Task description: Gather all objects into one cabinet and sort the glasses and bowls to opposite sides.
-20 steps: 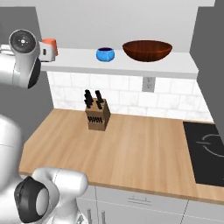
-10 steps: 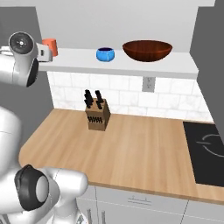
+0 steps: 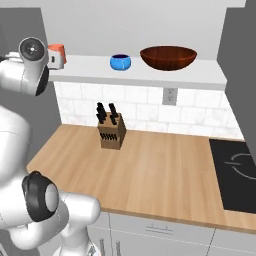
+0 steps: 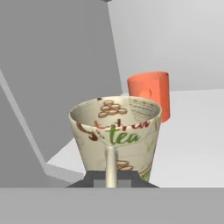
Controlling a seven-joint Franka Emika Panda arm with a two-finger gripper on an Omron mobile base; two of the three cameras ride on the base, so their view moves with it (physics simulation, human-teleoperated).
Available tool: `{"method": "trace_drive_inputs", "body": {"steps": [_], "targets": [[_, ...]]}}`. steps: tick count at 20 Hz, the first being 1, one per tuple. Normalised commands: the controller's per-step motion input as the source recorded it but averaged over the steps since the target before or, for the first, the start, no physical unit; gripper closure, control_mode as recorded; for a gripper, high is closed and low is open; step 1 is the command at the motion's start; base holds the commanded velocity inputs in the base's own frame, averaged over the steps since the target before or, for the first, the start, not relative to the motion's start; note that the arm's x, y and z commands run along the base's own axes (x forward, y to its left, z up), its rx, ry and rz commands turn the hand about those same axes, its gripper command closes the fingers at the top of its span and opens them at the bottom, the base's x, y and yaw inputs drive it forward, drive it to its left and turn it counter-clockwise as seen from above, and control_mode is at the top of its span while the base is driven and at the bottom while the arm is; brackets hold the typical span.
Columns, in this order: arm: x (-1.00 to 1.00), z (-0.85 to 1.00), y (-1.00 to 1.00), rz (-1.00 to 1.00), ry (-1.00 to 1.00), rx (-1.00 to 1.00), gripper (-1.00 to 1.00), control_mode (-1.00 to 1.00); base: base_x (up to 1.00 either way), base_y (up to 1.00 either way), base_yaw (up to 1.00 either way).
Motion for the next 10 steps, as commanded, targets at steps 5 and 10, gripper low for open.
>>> {"method": "trace_drive_inputs", "body": {"steps": [5, 10], "targets": [[0.26, -0.04, 0.13, 0.0, 0.0, 0.0, 1.0, -1.0, 0.0, 0.0, 0.0], [0.26, -0.02, 0.05, 0.0, 0.0, 0.0, -1.0, -1.0, 0.0, 0.0, 0.0]]}}
